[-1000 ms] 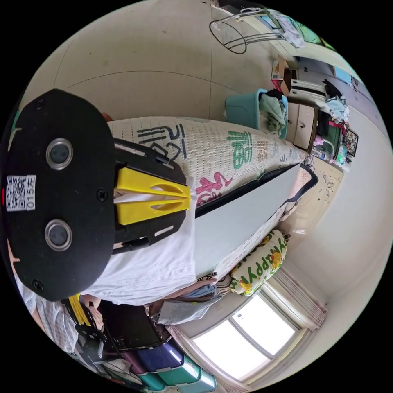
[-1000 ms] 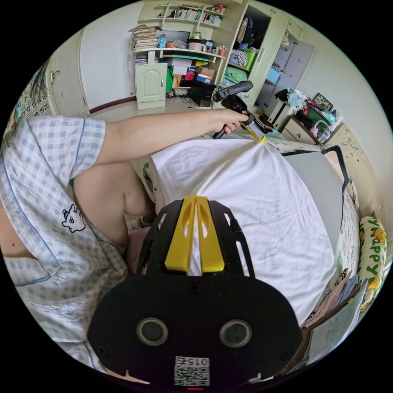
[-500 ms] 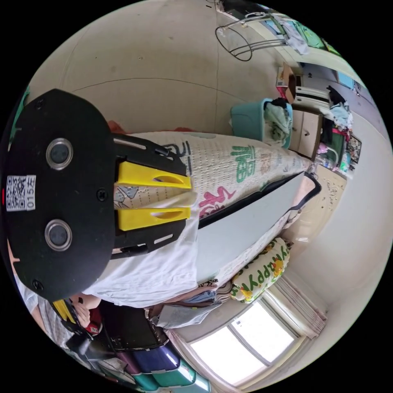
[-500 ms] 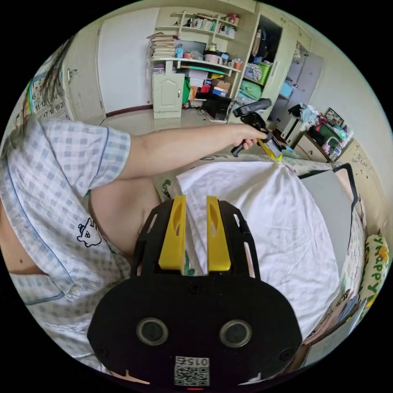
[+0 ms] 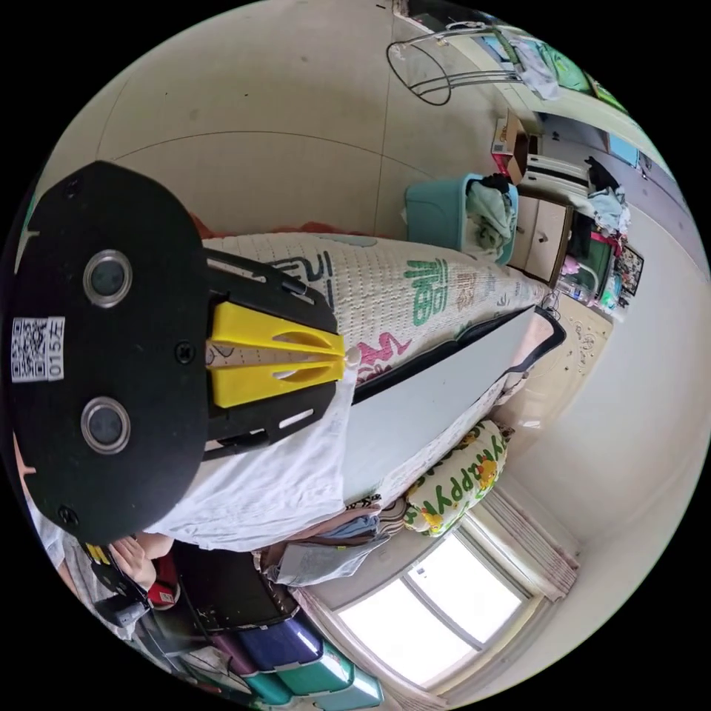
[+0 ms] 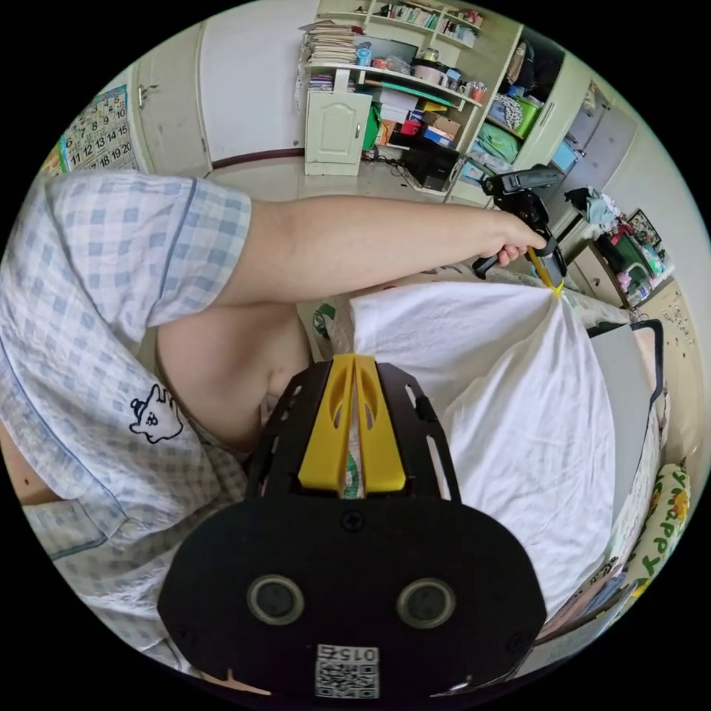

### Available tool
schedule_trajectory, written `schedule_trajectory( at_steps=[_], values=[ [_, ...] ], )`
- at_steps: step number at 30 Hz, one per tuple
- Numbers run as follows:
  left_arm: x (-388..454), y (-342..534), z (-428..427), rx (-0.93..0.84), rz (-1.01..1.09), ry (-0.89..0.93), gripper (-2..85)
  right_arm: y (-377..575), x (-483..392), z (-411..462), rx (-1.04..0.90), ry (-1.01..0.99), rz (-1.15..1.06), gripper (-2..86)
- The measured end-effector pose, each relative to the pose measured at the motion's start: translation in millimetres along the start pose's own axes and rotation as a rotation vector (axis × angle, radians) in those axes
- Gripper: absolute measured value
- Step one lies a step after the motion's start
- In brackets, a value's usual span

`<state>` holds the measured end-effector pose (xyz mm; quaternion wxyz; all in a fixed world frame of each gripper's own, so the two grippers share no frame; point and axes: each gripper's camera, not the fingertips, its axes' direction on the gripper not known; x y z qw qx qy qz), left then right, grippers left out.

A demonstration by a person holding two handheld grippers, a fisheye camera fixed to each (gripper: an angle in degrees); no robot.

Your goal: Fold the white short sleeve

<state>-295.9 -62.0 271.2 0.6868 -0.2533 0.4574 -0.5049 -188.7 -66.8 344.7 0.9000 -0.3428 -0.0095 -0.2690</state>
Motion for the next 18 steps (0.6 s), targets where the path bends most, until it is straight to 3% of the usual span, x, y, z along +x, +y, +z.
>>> schedule_trajectory(
  at_steps=[4,10,13,15,18],
  values=[
    [19,6,29,-0.098,0.048,-0.109,-0.5,6,5,18,-0.076,0.045,0.012,-0.9],
    [30,28,44,-0.100,0.069,-0.132,0.8,39,3,18,-0.105,-0.132,-0.037,-1.0],
    [29,41,39,-0.083,0.069,-0.171,2.1,75,14,-12,-0.004,-0.179,-0.003,-1.0],
    [34,50,28,-0.044,0.081,-0.257,3.1,118,33,-51,0.151,-0.206,0.063,-1.0],
    [53,59,10,0.031,0.111,-0.247,4.4,192,56,-103,0.367,-0.156,0.186,-0.9]
  ],
)
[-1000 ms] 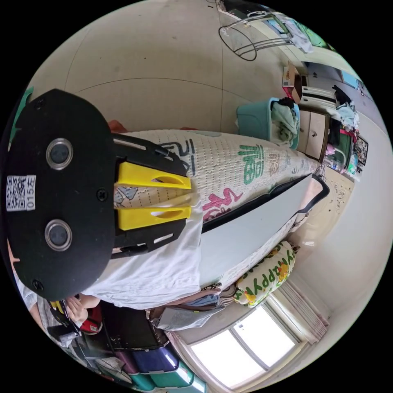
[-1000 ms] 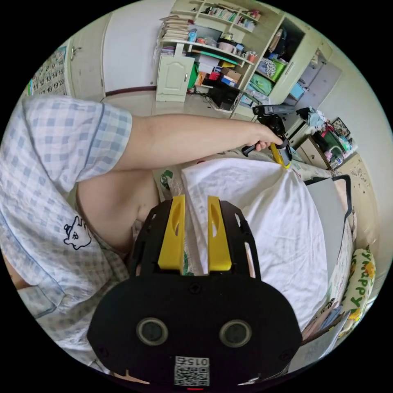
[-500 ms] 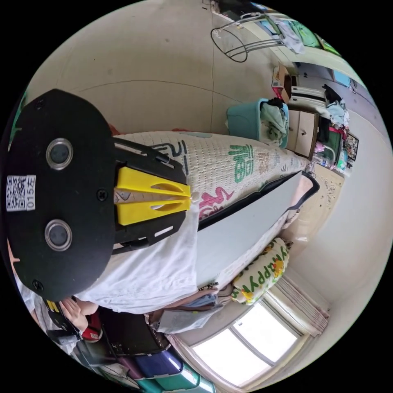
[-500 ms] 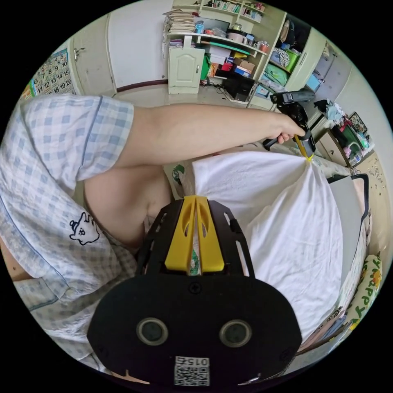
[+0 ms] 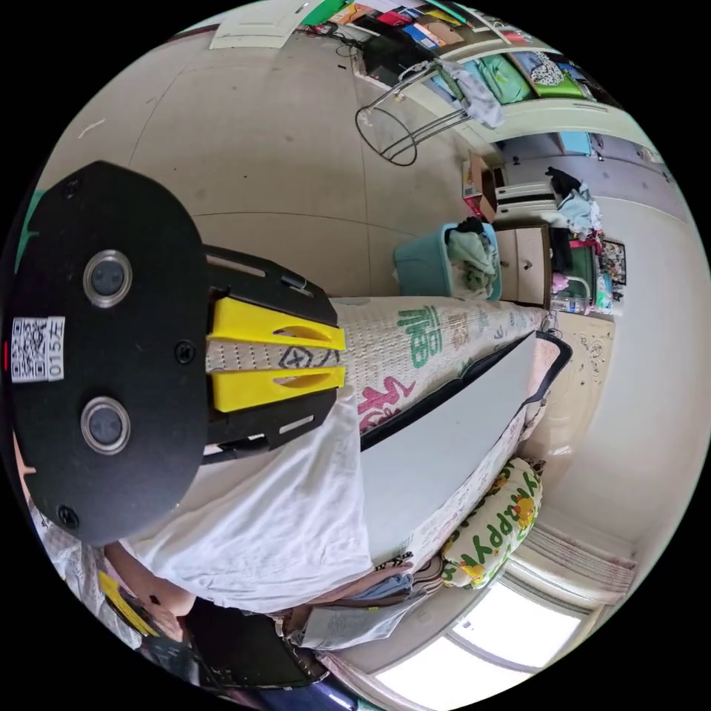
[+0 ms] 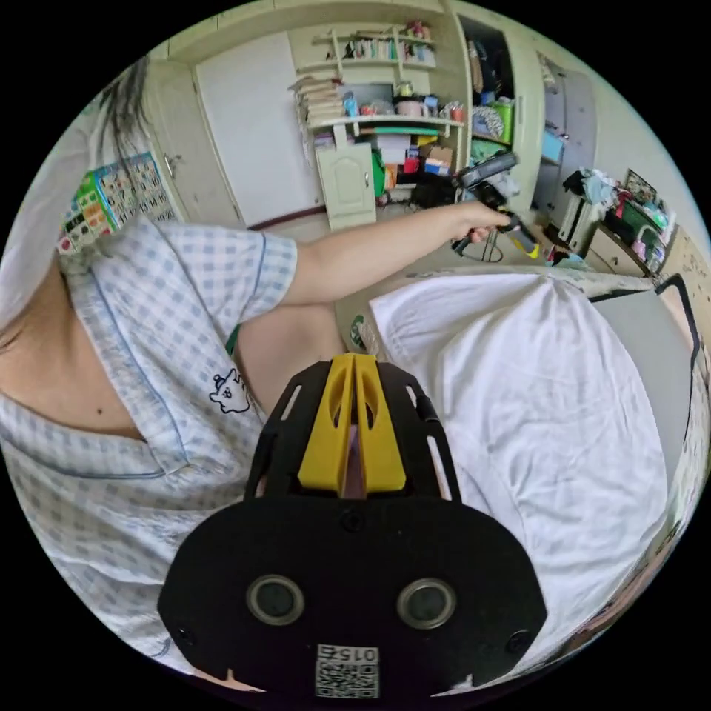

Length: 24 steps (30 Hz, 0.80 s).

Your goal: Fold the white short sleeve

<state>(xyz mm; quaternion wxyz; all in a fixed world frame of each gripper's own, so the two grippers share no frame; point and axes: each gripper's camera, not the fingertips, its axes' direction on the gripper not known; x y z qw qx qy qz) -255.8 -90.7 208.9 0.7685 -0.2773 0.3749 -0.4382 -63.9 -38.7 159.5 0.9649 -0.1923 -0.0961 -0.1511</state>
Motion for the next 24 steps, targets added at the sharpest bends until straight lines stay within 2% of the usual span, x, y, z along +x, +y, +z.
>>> schedule_trajectory(
  at_steps=[4,6,8,11,14,17,21,24],
  values=[
    [53,1,-23,0.106,0.113,0.053,4.9,77,16,-90,0.230,0.285,0.148,-0.5],
    [115,2,-25,0.151,0.271,0.102,5.0,135,20,-138,0.349,0.529,0.315,0.1],
    [172,6,-15,0.145,0.403,0.139,5.1,178,21,-162,0.381,0.673,0.429,0.6],
    [271,16,16,0.111,0.601,0.204,5.8,241,27,-173,0.321,0.827,0.611,1.9],
    [351,12,57,0.068,0.681,0.275,6.4,291,40,-174,0.253,0.849,0.759,5.2],
    [422,-11,105,-0.026,0.699,0.305,7.7,333,51,-174,0.282,0.778,0.856,8.2],
    [503,-39,177,-0.118,0.676,0.237,12.6,375,59,-171,0.374,0.639,0.892,8.7],
    [540,-49,234,-0.237,0.673,0.198,13.1,392,64,-169,0.401,0.551,0.869,8.5]
  ],
)
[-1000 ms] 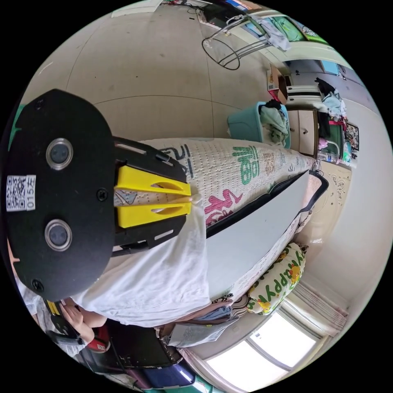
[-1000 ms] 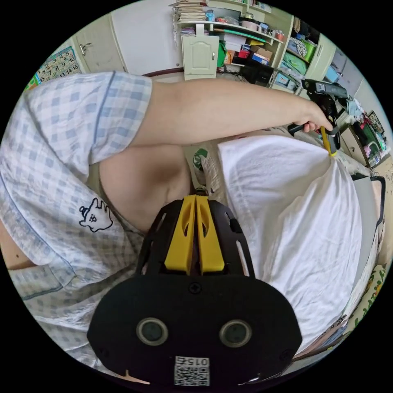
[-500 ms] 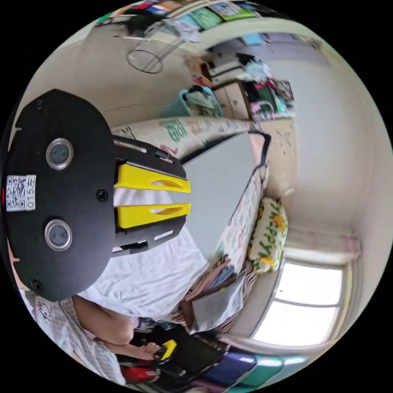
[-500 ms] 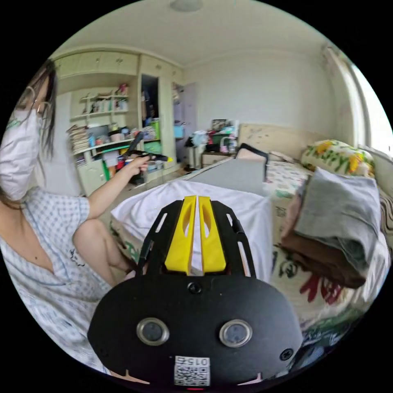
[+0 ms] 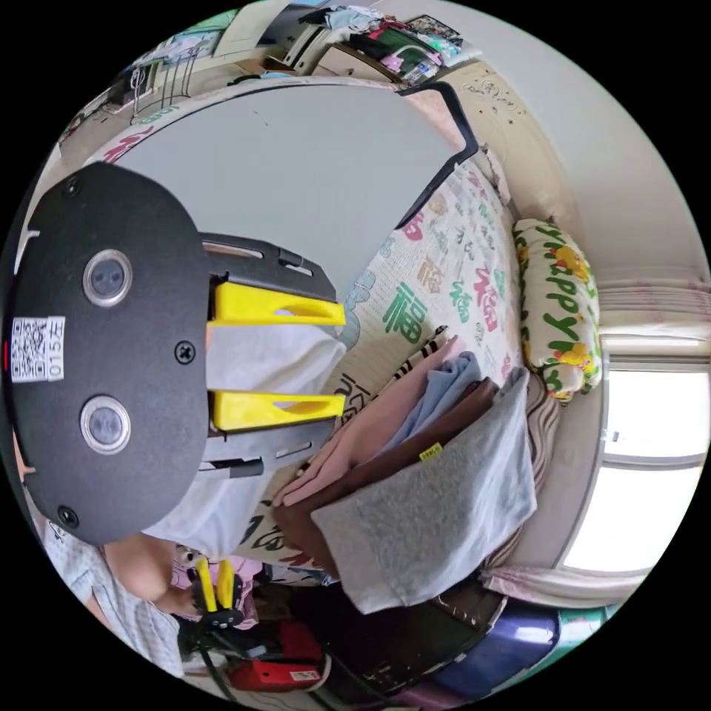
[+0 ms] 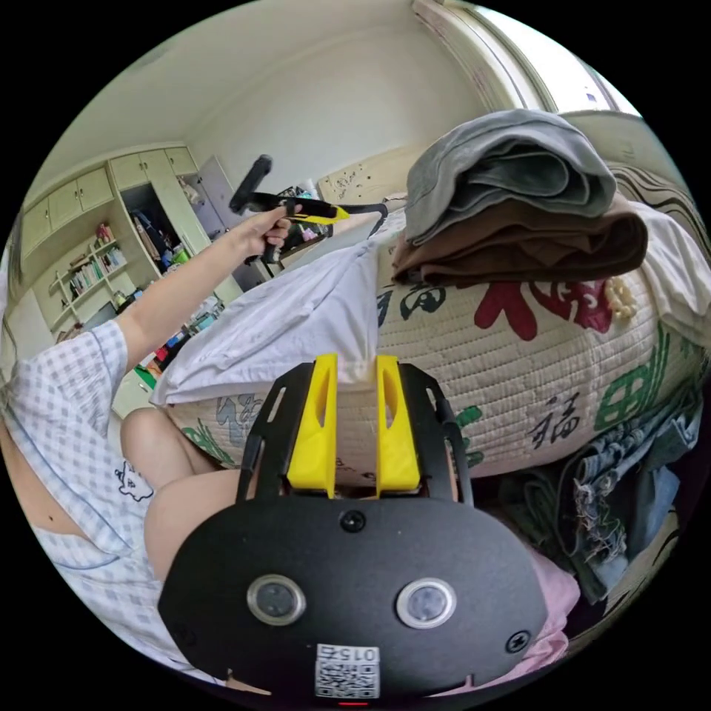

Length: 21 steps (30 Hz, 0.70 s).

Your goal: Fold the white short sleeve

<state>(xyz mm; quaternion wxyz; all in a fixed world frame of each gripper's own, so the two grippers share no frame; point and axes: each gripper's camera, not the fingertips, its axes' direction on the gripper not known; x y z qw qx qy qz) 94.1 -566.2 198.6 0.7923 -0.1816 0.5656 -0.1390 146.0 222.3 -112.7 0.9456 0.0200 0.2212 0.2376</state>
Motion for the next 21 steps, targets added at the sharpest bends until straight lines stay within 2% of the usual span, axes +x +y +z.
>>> schedule_trajectory(
  at_steps=[7,16,21],
  values=[
    [-5,-23,67,-0.193,0.020,-0.051,11.6,5,30,-9,0.001,-0.057,-0.026,7.0],
    [-13,-22,57,-0.186,0.076,0.008,2.0,16,47,-14,0.014,-0.151,-0.066,3.3],
    [-30,-26,7,-0.035,0.042,0.051,0.5,17,49,-44,0.115,-0.092,-0.048,0.4]
  ],
)
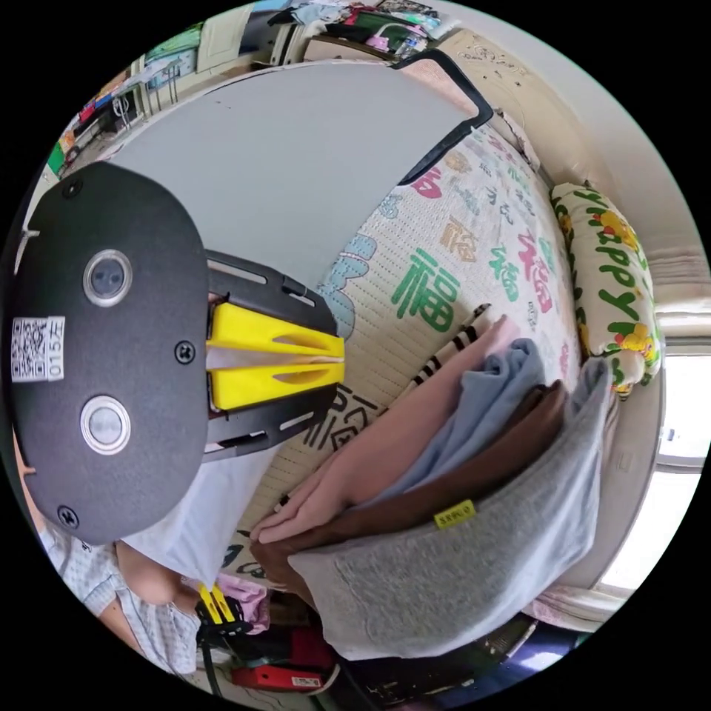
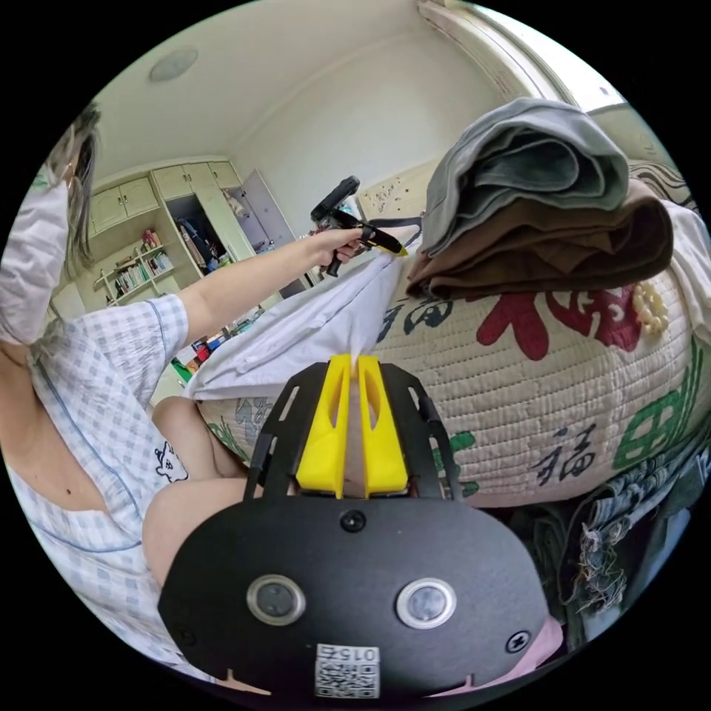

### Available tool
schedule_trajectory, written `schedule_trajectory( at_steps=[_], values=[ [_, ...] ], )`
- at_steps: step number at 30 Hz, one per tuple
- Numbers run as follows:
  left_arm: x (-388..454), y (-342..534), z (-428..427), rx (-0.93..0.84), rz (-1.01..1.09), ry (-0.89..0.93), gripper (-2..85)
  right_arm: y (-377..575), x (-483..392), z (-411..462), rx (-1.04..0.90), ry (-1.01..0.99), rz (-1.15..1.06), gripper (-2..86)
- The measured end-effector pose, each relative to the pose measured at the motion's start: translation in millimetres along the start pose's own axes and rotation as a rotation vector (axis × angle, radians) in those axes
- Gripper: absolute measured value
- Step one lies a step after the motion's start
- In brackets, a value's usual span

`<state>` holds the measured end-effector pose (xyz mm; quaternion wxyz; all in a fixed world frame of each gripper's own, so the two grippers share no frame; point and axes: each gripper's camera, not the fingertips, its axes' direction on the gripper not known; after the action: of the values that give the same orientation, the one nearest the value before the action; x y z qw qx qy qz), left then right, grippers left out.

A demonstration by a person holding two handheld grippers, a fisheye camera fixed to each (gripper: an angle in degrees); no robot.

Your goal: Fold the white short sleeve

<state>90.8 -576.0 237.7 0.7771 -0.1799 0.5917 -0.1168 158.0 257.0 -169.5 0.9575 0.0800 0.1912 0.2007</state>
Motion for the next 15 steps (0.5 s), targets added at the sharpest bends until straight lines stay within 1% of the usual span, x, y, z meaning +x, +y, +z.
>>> schedule_trajectory(
  at_steps=[1,5,7,11,13,15],
  values=[
    [-2,0,-9,0.024,0.000,0.006,0.5,-2,-1,-4,0.013,0.013,-0.003,0.3],
    [-18,4,-87,0.257,-0.030,0.103,0.3,-23,-25,-34,0.106,0.170,-0.077,0.0],
    [-29,13,-121,0.330,-0.037,0.159,0.2,-36,-42,-47,0.151,0.153,-0.121,0.1],
    [-76,61,-196,0.455,-0.073,0.250,0.2,-62,-106,-52,0.179,-0.016,-0.292,0.3],
    [-108,94,-227,0.516,-0.124,0.301,0.2,-72,-141,-41,0.157,-0.114,-0.381,0.3],
    [-157,145,-265,0.592,-0.196,0.365,0.1,-86,-188,-15,0.103,-0.260,-0.491,0.4]
  ],
)
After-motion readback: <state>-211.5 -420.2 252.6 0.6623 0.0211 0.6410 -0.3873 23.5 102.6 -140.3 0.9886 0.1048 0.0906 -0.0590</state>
